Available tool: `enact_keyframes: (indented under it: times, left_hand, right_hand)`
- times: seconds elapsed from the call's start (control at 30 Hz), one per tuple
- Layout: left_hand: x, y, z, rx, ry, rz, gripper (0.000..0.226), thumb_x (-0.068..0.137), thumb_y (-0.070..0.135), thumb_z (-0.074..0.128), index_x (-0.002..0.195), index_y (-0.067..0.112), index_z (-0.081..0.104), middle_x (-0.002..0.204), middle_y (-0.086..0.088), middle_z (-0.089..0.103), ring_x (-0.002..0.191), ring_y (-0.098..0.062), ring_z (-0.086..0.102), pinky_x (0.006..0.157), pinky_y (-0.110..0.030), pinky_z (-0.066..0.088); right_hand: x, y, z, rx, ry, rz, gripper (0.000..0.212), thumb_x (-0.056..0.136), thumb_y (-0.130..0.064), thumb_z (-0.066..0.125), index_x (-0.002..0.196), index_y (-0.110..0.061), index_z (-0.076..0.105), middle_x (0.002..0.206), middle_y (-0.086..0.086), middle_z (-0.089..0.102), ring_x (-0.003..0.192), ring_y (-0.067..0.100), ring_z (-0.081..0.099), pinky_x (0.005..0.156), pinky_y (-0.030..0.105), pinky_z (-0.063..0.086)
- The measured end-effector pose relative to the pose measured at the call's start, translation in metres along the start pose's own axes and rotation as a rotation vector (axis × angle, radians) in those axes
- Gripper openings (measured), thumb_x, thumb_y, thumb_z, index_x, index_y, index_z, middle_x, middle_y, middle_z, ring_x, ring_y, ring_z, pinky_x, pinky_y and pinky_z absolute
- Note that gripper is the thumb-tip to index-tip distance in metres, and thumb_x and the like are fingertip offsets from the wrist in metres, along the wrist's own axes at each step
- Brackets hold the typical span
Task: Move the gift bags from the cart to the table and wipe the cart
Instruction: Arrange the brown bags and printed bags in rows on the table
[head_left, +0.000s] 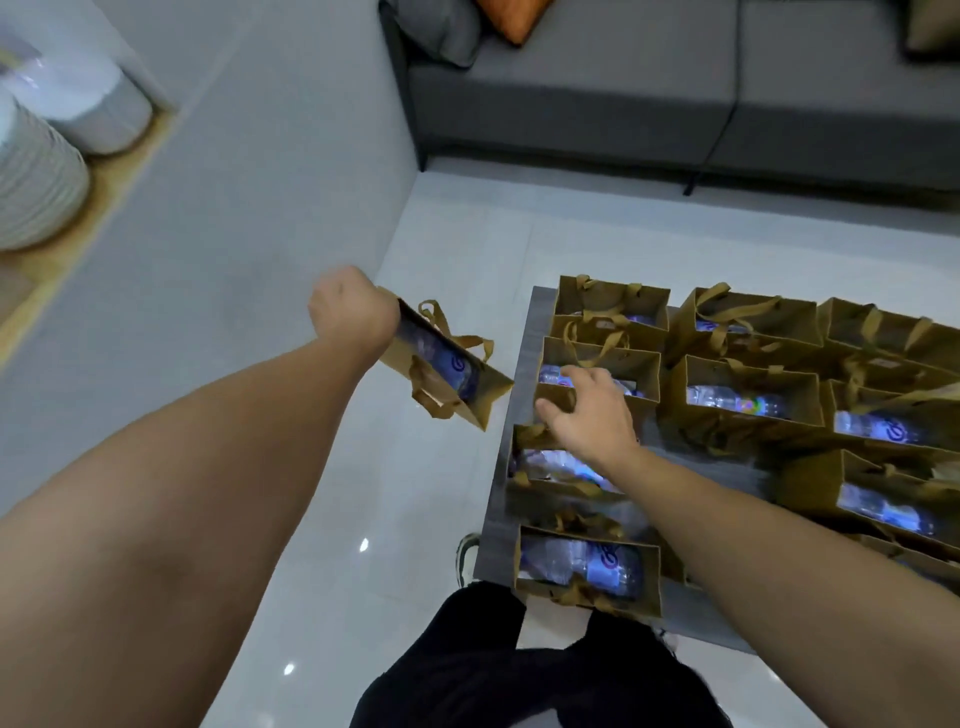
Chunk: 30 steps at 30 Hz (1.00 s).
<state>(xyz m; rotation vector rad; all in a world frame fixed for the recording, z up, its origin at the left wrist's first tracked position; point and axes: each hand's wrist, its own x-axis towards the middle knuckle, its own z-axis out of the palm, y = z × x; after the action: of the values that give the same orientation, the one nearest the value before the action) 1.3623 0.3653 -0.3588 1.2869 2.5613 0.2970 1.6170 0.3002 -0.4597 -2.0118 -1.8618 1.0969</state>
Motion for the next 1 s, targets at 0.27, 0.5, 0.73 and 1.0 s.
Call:
enact_keyframes:
  times: [0.27, 0.5, 0.73, 1.0]
  left_hand:
    - [-0.021, 0.098, -0.051, -0.176, 0.059, 0.133, 0.004, 0.081, 0.007, 0.054, 0.078, 0.006, 0.056, 0.08, -0.012, 0.059, 0.085, -0.033, 0.065, 0.069, -0.035, 0.053]
    - [-0.065, 0.173, -0.039, -0.391, -0.144, 0.128, 0.017, 0.094, 0.017, 0.062, 0.079, 0.008, 0.057, 0.083, -0.015, 0.067, 0.065, -0.032, 0.072, 0.06, -0.04, 0.064]
    - [-0.116, 0.231, 0.008, -0.325, -0.543, 0.156, 0.012, 0.099, 0.014, 0.062, 0.099, 0.002, 0.063, 0.09, -0.016, 0.072, 0.073, -0.031, 0.075, 0.073, -0.043, 0.064]
    - [-0.171, 0.277, 0.061, -0.195, -0.649, 0.178, 0.015, 0.102, 0.017, 0.057, 0.098, 0.002, 0.061, 0.08, -0.019, 0.072, 0.054, -0.029, 0.073, 0.054, -0.034, 0.063]
  right_hand:
    - [0.008, -0.032, -0.066, 0.849, -0.119, 0.3, 0.061, 0.092, -0.044, 0.069, 0.141, -0.015, 0.046, 0.133, 0.009, 0.061, 0.112, 0.026, 0.063, 0.094, 0.046, 0.055]
    - [0.004, 0.01, -0.152, 0.609, 0.394, 0.36, 0.023, 0.093, -0.022, 0.065, 0.082, -0.003, 0.07, 0.076, 0.01, 0.069, 0.074, 0.029, 0.068, 0.071, 0.043, 0.061]
    - [-0.026, 0.082, -0.234, 0.249, 0.55, 0.362, 0.034, 0.093, -0.024, 0.054, 0.064, -0.008, 0.058, 0.062, 0.006, 0.055, 0.064, 0.024, 0.056, 0.053, 0.028, 0.037]
    - [-0.054, 0.159, -0.26, 0.059, 0.405, 0.386, 0.029, 0.093, -0.024, 0.052, 0.072, -0.008, 0.065, 0.072, 0.006, 0.062, 0.071, 0.023, 0.059, 0.055, 0.03, 0.036]
